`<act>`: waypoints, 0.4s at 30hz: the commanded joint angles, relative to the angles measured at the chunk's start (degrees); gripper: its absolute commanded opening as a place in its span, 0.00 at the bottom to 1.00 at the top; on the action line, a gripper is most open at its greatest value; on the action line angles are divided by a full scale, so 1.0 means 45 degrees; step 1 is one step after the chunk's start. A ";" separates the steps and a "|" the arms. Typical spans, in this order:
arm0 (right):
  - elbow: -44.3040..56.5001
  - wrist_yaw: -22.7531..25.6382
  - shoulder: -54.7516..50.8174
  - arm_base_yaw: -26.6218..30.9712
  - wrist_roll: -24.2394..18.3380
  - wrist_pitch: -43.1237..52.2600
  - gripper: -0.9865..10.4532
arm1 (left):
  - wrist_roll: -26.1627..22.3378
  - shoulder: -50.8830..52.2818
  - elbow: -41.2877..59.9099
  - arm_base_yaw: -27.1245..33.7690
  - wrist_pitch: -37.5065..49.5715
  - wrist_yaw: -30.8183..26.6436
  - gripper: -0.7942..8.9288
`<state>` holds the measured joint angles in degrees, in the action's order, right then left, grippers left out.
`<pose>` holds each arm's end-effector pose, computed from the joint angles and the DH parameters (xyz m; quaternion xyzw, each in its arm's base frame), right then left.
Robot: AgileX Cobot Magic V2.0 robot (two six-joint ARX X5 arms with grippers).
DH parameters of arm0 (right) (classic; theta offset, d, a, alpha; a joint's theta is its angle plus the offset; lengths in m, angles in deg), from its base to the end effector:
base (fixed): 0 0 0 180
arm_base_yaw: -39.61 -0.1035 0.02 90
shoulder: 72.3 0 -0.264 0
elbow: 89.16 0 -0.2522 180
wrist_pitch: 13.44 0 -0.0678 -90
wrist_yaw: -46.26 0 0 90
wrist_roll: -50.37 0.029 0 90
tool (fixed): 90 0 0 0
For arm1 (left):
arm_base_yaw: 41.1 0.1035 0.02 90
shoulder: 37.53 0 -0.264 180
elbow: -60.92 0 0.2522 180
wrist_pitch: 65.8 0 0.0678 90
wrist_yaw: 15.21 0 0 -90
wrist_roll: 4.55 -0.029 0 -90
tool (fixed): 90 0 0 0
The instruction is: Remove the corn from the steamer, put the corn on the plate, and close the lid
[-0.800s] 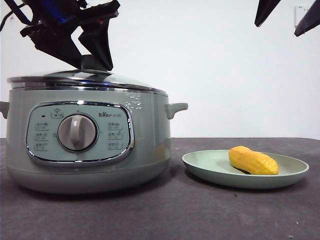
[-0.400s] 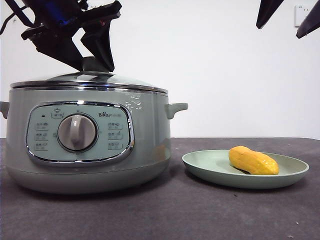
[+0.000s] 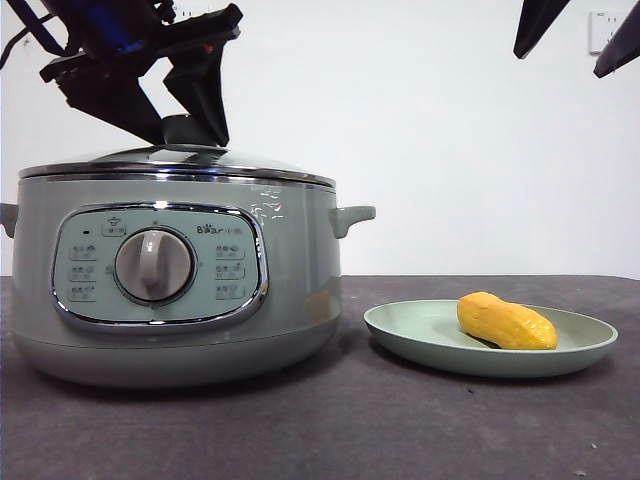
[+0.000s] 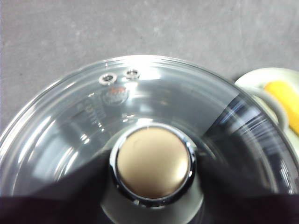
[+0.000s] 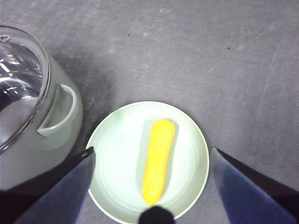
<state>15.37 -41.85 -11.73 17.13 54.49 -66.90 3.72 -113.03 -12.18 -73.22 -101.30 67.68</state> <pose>0.1941 0.0793 0.3380 -0.0363 0.3286 0.1570 0.9306 0.2408 -0.1469 0.2892 0.0422 0.3199 -0.1822 0.9288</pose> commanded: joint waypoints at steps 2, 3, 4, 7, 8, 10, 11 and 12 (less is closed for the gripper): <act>0.0083 -0.0010 0.0010 -0.0005 0.0121 0.0010 0.44 | -0.0170 -0.0102 0.0029 -0.0034 0.0063 -0.0058 0.51; 0.0083 -0.0010 0.0010 -0.0005 0.0121 -0.0010 0.44 | -0.0170 -0.0039 0.0024 -0.0034 0.0058 -0.0063 0.51; 0.0083 -0.0010 0.0010 -0.0005 0.0121 -0.0044 0.44 | -0.0175 0.0019 0.0019 -0.0034 0.0063 -0.0068 0.51; 0.0083 -0.0010 0.0010 -0.0005 0.0121 -0.0253 0.44 | -0.0175 0.0359 0.0005 -0.0039 0.0107 -0.0073 0.51; 0.0083 -0.0015 0.0010 -0.0005 0.0112 -0.0325 0.44 | -0.0180 0.0559 0.0005 -0.0039 0.0092 -0.0068 0.51; 0.0083 -0.0015 0.0010 -0.0005 0.0073 -0.0461 0.44 | -0.0185 0.1035 0.0005 -0.0039 -0.0034 -0.0010 0.50; 0.0083 -0.0019 0.0010 -0.0005 0.0063 -0.0549 0.44 | -0.0180 0.1336 0.0005 -0.0039 -0.0151 -0.0005 0.50; 0.0083 -0.0024 0.0005 -0.0005 0.0063 -0.0631 0.44 | -0.0180 0.1671 0.0005 -0.0044 -0.0306 0.0000 0.50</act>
<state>15.37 -41.85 -11.73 17.13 54.47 -69.75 3.44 -106.93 -12.15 -73.22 -102.33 67.68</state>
